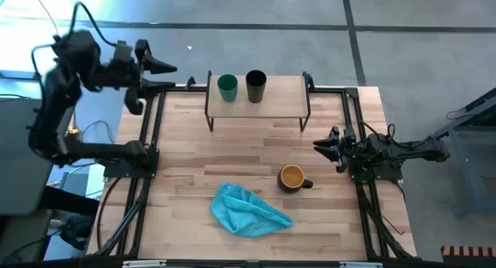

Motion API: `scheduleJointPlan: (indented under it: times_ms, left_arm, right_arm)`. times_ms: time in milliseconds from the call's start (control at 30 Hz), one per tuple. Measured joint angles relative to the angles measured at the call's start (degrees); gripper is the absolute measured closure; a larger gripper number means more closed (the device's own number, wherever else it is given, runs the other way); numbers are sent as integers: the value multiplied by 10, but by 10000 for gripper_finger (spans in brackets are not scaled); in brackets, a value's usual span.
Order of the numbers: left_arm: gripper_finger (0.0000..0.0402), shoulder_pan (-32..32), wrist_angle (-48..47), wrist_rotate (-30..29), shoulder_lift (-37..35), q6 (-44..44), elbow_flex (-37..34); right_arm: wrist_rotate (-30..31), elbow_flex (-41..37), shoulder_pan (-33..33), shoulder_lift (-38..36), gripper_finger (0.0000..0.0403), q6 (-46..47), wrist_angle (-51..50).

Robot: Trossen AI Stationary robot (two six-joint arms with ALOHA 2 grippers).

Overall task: Stack small to large cups/mugs on shelf
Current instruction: Put the black mug on the shelf

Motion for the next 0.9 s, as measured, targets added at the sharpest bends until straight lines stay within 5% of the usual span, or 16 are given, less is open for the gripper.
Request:
scheduleJointPlan:
  times_ms: [400, 600, 900]
  left_arm:
    - [190, 0, 432, -30, -193, -194, -466]
    - [190, -13, 497, -70, -223, -230, -562]
    - [190, -165, 603, -262, -222, -226, -659]
  right_arm:
    - [0, 0, 0, 0, 299, 2, 1]
    - [0, 0, 0, 0, 299, 7, 1]
    - [0, 0, 0, 0, 299, 1, 1]
